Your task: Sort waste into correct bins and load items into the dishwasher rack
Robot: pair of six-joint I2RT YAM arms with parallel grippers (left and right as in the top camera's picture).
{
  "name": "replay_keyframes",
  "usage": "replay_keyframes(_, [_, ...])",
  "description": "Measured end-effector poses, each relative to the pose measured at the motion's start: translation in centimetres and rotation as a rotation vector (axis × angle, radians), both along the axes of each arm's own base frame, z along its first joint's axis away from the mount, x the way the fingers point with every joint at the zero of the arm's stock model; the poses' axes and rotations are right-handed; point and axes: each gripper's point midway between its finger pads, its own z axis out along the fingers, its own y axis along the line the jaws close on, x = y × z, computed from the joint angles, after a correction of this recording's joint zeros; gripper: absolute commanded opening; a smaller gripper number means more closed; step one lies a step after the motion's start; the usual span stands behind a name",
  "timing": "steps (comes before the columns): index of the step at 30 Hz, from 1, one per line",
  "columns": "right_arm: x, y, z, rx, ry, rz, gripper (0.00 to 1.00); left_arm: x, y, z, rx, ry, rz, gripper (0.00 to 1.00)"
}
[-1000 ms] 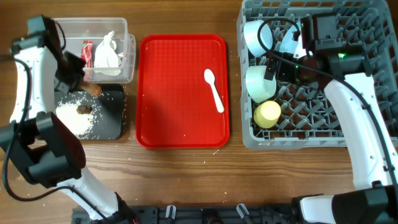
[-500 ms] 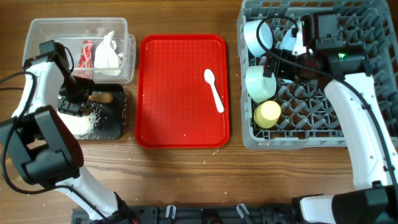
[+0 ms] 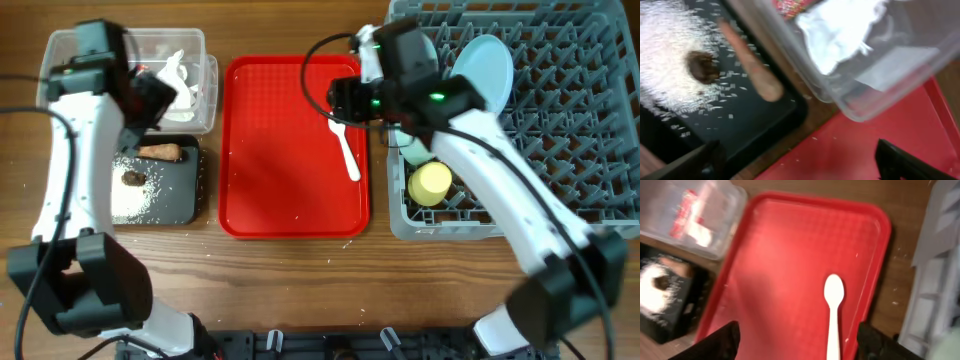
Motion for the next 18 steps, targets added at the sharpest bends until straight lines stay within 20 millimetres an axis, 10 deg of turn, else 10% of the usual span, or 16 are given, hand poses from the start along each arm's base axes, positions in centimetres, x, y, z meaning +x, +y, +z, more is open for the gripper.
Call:
replay_keyframes(7, [-0.1,0.1,-12.5,-0.130,0.264,-0.042,0.52,2.4,-8.2,0.8,0.033,-0.087,-0.282,1.00])
replay_keyframes(18, [0.0,-0.2,-17.3,-0.180,0.326,-0.053,0.29,2.7,-10.8,1.1,0.086,-0.108,-0.418,1.00])
